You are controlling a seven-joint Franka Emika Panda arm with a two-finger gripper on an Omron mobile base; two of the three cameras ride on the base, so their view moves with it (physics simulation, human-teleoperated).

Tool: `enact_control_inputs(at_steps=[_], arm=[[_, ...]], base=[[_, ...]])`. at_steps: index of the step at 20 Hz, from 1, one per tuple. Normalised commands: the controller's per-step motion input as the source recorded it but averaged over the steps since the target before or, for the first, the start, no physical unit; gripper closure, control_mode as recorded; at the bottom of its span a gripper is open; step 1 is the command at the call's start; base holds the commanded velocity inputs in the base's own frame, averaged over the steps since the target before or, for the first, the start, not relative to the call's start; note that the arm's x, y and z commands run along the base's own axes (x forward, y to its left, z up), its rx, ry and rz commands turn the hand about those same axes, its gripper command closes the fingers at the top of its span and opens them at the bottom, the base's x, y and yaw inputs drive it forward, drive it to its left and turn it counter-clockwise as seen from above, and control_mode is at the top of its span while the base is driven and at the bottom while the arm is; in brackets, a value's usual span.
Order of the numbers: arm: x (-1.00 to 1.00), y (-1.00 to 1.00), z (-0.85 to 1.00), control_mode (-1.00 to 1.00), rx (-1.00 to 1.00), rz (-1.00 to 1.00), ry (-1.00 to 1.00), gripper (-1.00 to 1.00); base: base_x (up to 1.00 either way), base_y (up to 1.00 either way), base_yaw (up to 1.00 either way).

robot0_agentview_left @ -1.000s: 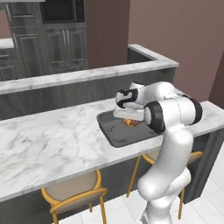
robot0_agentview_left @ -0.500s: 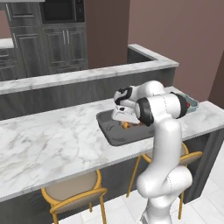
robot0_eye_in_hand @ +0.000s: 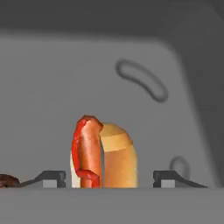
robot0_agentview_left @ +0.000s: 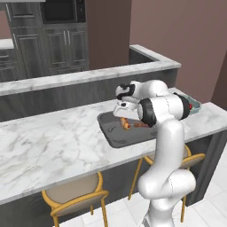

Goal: Place the cold items (lime and tomato) from the fridge in one tupperware on the dining counter. Place the warm items (hot dog and kebab skewer) in the stove area in another tupperware.

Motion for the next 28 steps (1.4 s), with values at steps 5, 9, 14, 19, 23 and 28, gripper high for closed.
enact_control_inputs(at_steps=[5,9,14,19,23,28], arm=[[-0.46,0.0,0.38,-1.0,-0.05,-0.16,-0.35,-1.0],[-0.96,-0.21,0.56,-1.0,0.01,-0.2,-0.52,-1.0],[-1.0,-0.15,0.55,-1.0,0.04,-0.1,-0.75,-1.0],[-1.0,0.0,0.98,-1.0,-0.05,0.0,-0.72,-1.0],[-1.0,0.0,1.0,-1.0,-0.19,0.0,-0.54,-1.0],[-1.0,-0.12,0.31,-1.0,-0.21,0.0,-0.11,-1.0]], base=[[0.0,0.0,0.0],[0.0,0.0,0.0],[0.0,0.0,0.0],[0.0,0.0,0.0],[0.0,0.0,0.0],[0.0,0.0,0.0]])
